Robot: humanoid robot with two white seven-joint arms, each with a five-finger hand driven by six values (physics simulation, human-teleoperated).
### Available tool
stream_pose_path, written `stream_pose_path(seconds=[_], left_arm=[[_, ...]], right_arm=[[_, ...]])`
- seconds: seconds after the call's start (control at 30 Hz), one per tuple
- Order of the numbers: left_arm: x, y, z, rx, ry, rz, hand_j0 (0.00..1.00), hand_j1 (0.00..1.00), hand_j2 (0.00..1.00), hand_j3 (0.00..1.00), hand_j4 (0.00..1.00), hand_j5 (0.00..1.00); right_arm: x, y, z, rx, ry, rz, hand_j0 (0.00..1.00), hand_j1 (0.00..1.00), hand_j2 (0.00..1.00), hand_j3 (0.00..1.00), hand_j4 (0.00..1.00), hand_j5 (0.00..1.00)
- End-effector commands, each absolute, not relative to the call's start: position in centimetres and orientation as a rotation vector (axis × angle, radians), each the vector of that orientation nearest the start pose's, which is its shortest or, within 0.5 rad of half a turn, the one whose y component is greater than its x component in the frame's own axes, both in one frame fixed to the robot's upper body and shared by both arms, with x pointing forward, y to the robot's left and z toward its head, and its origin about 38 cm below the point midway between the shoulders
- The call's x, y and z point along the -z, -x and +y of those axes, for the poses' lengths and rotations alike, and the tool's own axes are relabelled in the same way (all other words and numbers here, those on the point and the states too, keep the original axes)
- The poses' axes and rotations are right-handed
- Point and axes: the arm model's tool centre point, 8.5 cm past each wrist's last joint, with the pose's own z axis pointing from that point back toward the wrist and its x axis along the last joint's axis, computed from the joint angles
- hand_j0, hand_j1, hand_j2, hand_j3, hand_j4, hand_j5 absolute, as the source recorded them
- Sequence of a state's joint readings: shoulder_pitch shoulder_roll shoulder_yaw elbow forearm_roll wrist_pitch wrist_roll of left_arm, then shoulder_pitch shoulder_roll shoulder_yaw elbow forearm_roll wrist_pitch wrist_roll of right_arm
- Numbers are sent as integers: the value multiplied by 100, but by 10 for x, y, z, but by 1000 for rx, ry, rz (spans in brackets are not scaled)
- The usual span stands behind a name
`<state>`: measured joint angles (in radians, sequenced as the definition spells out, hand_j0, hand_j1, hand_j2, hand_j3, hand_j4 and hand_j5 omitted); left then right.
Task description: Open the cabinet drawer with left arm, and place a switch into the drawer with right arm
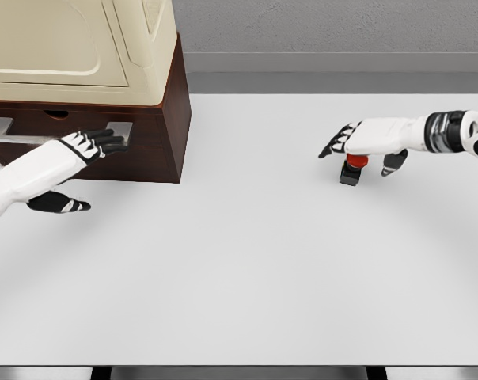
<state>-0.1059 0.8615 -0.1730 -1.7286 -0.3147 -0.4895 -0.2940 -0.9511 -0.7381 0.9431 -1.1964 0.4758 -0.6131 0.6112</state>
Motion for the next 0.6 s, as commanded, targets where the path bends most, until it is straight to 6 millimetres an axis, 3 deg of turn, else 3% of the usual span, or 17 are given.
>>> stream_pose_path(seconds=[0.0,0.57], left_arm=[[-215,-357,348,1649,-502,-1668,100,100,100,100,100,100],[-218,-334,374,1610,-551,-1665,100,100,100,100,100,100]], right_arm=[[-203,-486,-287,-2318,412,-1069,100,100,100,100,100,100],[-196,-491,-280,-2316,398,-1061,100,100,100,100,100,100]])
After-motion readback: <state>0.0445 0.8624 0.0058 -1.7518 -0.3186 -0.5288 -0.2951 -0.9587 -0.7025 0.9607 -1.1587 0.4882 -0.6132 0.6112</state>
